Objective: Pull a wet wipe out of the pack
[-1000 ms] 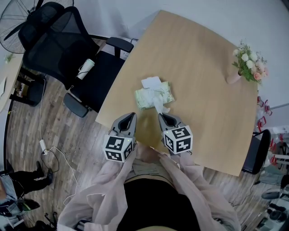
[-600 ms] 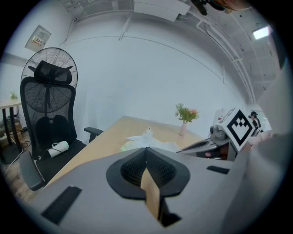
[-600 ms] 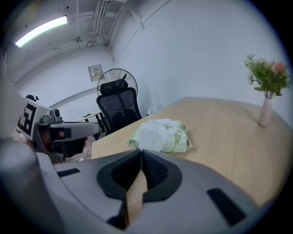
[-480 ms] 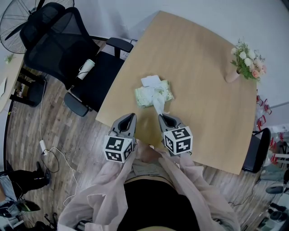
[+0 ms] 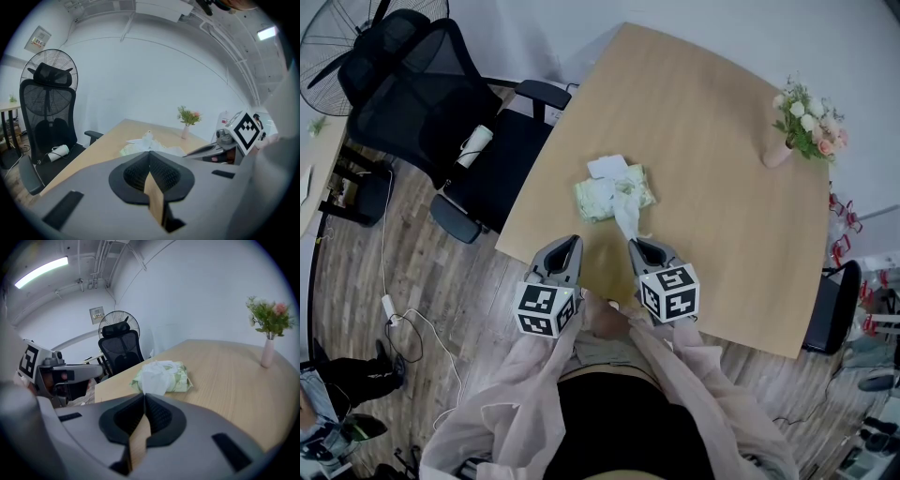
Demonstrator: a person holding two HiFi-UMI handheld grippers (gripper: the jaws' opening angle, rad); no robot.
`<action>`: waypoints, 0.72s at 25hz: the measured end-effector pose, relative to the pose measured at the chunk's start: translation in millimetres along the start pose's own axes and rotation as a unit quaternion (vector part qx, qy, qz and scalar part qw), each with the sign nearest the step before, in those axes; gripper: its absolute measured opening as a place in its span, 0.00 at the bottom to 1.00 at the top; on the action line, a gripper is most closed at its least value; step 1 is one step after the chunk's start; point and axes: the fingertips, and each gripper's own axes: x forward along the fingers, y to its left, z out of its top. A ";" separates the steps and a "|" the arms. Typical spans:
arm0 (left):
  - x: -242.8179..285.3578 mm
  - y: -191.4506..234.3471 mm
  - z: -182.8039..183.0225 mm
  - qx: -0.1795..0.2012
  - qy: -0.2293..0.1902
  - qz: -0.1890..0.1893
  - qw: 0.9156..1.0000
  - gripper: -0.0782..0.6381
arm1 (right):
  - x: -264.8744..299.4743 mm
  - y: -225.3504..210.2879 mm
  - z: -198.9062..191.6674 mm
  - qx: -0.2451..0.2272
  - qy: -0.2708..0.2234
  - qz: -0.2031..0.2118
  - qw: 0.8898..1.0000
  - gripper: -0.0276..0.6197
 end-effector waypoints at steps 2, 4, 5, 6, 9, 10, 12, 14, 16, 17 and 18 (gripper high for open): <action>-0.7 -3.1 -1.4 0.000 0.001 -0.003 1.000 0.12 | -3.3 -0.1 -0.9 0.001 -0.002 -0.002 1.000 0.07; -1.1 -6.3 -2.8 0.001 0.001 -0.005 1.000 0.12 | -6.6 -0.8 -2.6 0.002 -0.002 -0.004 1.000 0.07; -1.3 -7.9 -3.0 0.001 0.001 -0.006 1.000 0.12 | -8.4 -1.4 -3.4 0.002 -0.003 -0.005 1.000 0.07; -1.4 -9.5 -2.8 0.001 0.000 -0.007 1.000 0.12 | -10.2 -1.9 -4.3 0.002 -0.003 -0.006 1.000 0.07; -3.1 -14.4 -1.7 -0.004 -0.005 -0.011 1.000 0.12 | -16.0 -2.5 -7.4 0.002 -0.003 -0.009 1.000 0.07; -3.8 -15.8 -1.6 -0.005 -0.006 -0.013 1.000 0.12 | -17.7 -2.4 -8.4 0.002 -0.004 -0.010 1.000 0.07; -4.9 -18.6 -2.4 -0.005 -0.006 -0.016 1.000 0.12 | -20.7 -1.6 -10.4 0.004 -0.005 -0.012 1.000 0.07; -6.1 -21.4 -4.0 -0.003 -0.005 -0.020 1.000 0.12 | -23.6 -0.5 -12.8 0.005 -0.005 -0.015 1.000 0.07; -7.5 -23.9 -5.1 -0.001 -0.004 -0.023 1.000 0.12 | -26.5 0.4 -15.1 0.008 -0.005 -0.016 1.000 0.07; -8.1 -24.8 -5.5 0.000 -0.004 -0.024 1.000 0.12 | -27.9 0.7 -15.9 0.010 -0.005 -0.017 1.000 0.07; -8.7 -25.7 -5.7 0.001 -0.003 -0.025 1.000 0.12 | -29.3 0.8 -16.6 0.011 -0.006 -0.018 1.000 0.07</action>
